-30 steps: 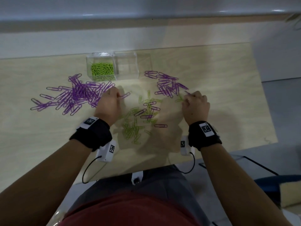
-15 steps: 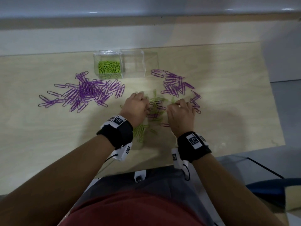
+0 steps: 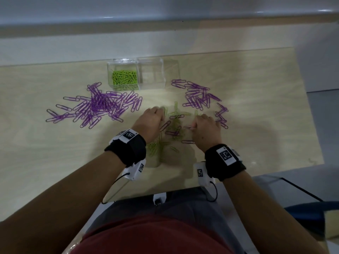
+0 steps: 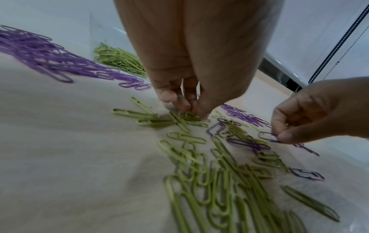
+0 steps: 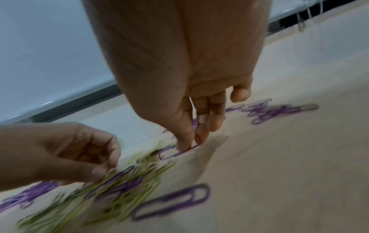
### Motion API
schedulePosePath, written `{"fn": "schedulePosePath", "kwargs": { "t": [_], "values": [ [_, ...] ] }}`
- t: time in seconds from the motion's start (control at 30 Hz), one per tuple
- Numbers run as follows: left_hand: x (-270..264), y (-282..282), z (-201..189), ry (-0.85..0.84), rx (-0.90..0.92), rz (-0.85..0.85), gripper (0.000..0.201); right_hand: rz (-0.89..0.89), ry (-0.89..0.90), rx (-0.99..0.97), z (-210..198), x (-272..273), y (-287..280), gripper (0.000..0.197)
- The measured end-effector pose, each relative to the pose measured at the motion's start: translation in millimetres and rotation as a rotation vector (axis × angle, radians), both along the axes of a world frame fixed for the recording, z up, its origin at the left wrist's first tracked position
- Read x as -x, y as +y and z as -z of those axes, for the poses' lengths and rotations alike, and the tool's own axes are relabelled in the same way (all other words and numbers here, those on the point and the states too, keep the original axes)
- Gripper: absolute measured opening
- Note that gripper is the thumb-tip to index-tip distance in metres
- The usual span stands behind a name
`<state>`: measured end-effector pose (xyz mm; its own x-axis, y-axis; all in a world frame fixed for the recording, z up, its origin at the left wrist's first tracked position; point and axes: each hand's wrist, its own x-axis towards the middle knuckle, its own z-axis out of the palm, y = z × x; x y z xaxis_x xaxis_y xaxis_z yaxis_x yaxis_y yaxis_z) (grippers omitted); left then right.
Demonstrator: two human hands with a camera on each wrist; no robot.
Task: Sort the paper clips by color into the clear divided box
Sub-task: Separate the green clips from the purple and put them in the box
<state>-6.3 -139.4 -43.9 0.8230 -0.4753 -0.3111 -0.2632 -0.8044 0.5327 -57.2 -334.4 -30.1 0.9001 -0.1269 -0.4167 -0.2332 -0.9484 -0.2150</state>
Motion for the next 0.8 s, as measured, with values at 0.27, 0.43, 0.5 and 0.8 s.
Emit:
{"fn": "schedulePosePath", "kwargs": {
  "t": [0.27,0.43,0.5,0.8],
  "values": [
    [5.4,-14.6,-4.5,-0.051,-0.195,-0.062,0.027,0.249,-0.198,0.046,-13.0,-2.1,-40.4,0.008],
    [6.1,-24.1,-7.4,0.025,-0.288,-0.087,0.029,0.032,-0.067,-0.05,-12.9,20.1,-14.7,0.019],
    [3.7,-20.7,-7.2,0.058,-0.232,-0.101,0.026,-0.042,-0.014,-0.06,-6.2,29.2,-3.3,0.023],
    [-43.2,27.9,-18.6,-0.118,-0.074,-0.306,0.018,0.089,-0.005,0.055,-0.3,30.9,-22.8,0.019]
  ]
}}
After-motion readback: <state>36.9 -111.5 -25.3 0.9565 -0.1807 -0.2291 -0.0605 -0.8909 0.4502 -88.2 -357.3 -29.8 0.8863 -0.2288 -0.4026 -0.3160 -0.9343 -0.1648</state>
